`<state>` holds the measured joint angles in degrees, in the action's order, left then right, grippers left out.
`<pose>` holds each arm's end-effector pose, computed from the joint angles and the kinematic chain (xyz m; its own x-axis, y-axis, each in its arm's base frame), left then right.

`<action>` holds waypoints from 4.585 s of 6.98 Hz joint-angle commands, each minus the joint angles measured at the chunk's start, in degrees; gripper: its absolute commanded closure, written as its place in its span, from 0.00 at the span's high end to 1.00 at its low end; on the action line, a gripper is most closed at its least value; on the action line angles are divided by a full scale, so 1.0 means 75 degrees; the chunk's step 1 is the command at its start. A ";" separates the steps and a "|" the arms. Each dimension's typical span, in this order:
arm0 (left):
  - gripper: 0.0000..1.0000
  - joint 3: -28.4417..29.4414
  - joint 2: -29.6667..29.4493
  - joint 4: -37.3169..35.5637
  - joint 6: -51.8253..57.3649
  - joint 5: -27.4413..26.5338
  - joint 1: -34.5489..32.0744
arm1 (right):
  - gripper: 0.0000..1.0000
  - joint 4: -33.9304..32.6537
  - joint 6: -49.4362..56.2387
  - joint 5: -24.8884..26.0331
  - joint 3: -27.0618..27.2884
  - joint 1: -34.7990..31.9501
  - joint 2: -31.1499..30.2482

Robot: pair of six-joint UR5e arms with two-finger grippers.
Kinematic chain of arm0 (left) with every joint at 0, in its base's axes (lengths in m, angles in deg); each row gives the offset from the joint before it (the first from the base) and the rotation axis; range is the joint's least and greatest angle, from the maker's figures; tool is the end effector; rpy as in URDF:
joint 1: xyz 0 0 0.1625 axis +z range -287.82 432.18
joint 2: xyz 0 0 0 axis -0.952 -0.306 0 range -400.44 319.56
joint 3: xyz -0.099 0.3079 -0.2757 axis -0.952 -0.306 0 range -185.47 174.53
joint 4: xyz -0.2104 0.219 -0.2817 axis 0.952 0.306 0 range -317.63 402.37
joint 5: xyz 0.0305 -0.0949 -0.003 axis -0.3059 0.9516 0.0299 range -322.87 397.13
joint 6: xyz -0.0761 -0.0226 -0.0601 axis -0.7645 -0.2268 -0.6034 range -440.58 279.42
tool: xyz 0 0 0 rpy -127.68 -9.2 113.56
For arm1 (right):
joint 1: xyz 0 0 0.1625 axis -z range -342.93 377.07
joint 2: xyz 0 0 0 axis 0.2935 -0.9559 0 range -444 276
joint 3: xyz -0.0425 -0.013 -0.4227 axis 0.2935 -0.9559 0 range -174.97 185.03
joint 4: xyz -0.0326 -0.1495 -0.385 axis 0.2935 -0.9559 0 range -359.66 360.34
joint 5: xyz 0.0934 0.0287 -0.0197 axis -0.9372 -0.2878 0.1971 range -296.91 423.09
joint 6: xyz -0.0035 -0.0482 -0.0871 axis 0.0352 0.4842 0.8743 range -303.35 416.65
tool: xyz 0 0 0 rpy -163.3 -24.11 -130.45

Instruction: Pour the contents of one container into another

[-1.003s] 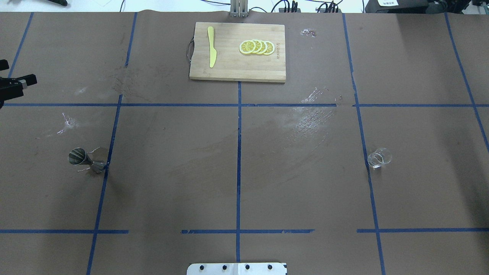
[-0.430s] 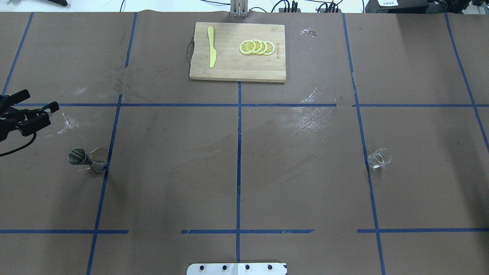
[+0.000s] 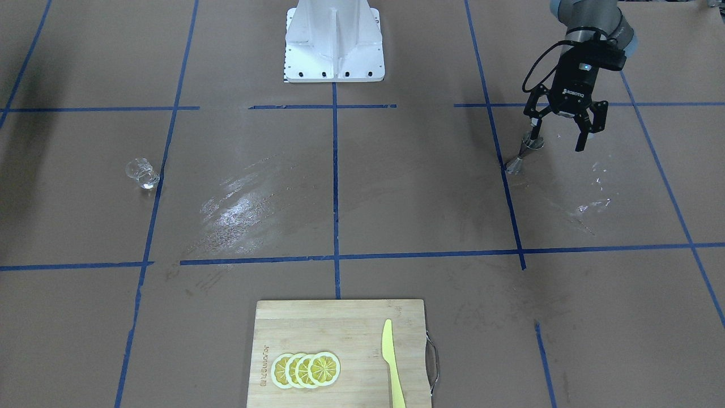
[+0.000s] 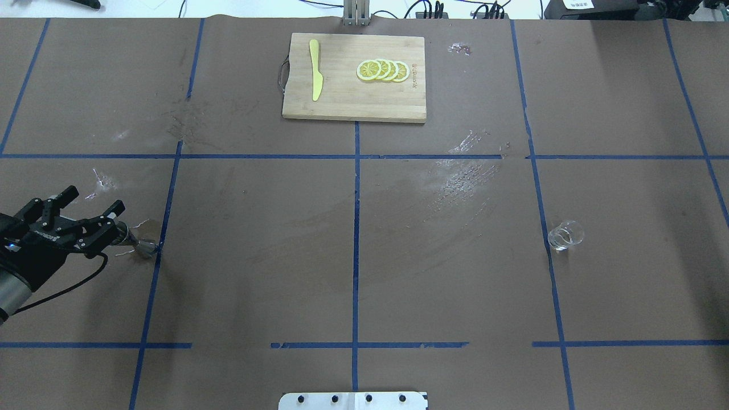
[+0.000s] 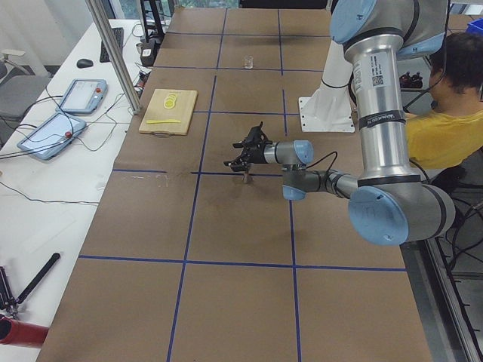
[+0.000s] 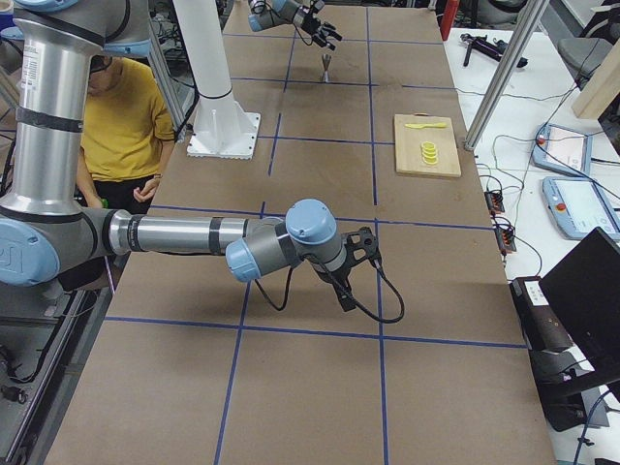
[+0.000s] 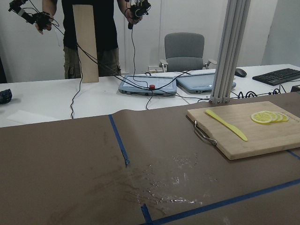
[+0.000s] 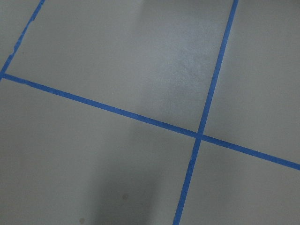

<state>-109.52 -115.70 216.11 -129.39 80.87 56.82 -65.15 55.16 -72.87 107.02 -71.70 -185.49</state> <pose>0.2970 -0.2945 0.4875 0.6640 0.2899 -0.6893 0.5813 0.3798 0.7196 0.0525 -0.4284 0.5962 0.6887 -0.2951 0.6623 0.0015 0.9140 0.4056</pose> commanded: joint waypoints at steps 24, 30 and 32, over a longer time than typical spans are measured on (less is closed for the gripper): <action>0.00 0.2025 -0.1039 0.1548 0.0160 -0.1707 0.1404 | 1.00 0.0142 0.0011 0.0000 -0.0052 0.0000 -0.0061; 0.00 0.1404 -0.1297 0.3332 0.4344 0.2756 -0.0254 | 1.00 0.0177 -0.0001 0.0011 -0.0099 0.0000 -0.0061; 0.00 0.1415 -0.2314 0.2866 0.5183 0.5127 -0.1137 | 1.00 0.0201 -0.0001 0.0023 -0.0017 0.0000 0.0044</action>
<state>-98.89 -129.71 239.97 -93.32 109.60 51.77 -63.73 55.16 -72.73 106.54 -71.70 -185.56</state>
